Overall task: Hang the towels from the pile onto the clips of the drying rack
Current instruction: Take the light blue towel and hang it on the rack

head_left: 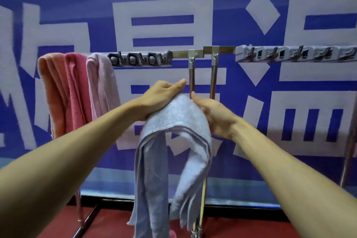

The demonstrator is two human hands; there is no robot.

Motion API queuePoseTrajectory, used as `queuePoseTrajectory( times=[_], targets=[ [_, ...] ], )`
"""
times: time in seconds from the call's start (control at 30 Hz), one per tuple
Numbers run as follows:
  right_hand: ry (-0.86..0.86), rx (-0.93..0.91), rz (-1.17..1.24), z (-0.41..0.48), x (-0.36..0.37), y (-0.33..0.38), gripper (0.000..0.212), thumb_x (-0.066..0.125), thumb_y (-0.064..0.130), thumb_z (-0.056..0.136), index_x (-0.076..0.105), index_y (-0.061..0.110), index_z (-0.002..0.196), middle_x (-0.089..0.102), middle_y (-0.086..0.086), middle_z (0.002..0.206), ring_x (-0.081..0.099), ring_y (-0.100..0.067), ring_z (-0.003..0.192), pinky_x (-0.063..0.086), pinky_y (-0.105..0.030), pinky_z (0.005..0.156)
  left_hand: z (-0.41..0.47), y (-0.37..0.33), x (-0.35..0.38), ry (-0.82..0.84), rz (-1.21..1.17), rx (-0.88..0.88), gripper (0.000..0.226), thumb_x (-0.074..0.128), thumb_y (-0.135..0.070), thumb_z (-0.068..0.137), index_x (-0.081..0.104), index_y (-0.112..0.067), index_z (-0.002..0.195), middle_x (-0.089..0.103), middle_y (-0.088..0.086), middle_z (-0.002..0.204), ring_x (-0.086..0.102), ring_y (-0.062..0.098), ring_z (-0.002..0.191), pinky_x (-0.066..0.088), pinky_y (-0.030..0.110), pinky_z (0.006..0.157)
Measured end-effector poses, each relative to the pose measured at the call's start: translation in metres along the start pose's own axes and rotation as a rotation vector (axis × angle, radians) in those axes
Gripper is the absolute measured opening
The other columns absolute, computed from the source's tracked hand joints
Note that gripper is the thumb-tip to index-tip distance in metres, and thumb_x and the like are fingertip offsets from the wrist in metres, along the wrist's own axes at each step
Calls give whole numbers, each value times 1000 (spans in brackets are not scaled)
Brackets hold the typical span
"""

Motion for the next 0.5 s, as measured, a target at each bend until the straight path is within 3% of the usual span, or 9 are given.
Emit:
queuePoseTrajectory(
  times=[0.07,0.13,0.23,0.3,0.4,0.5],
  targets=[
    [80,-17,-47,2,6,10,52,59,45,87,60,7,122,57,-23,101,51,-38,85,47,-37,78,-1,5,-15,-39,11,-33,52,48,-53,93,62,-11,65,60,-1,54,56,9,48,46,19,48],
    [57,-78,-26,8,8,21,39,58,38,86,66,9,112,68,-17,105,64,-32,92,54,-39,82,-5,13,-26,-20,-27,-91,52,50,-54,91,65,-9,72,64,2,60,60,13,53,48,22,53],
    [-49,-180,40,26,15,35,34,53,35,91,67,6,103,71,-14,97,65,-29,89,55,-41,81,-11,29,-40,38,-42,-148,57,53,-60,86,70,-7,80,60,10,70,52,23,61,41,27,58],
    [-151,-226,147,43,19,41,32,48,33,96,64,6,99,73,-10,89,68,-26,87,56,-41,83,-16,40,-51,22,-82,-140,56,55,-57,86,70,-3,91,53,8,70,44,21,62,35,28,57],
    [-244,-267,260,67,22,50,29,49,34,97,64,10,90,69,-4,74,66,-19,76,56,-36,74,-20,59,-66,115,-216,-97,41,58,-44,87,68,-5,98,64,2,77,57,17,69,46,29,65],
    [-192,-261,321,95,32,49,27,46,28,100,64,8,97,70,-6,78,68,-17,74,58,-32,69,-16,79,-84,124,-331,-82,37,56,-37,88,67,-5,105,68,10,97,61,23,88,48,38,84]
  ],
)
Point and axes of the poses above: each hand's wrist, its own z-axis towards the middle knuckle, its own x-axis out of the palm, y = z × x, the point moved 3 cm from there along z, towards the middle knuckle
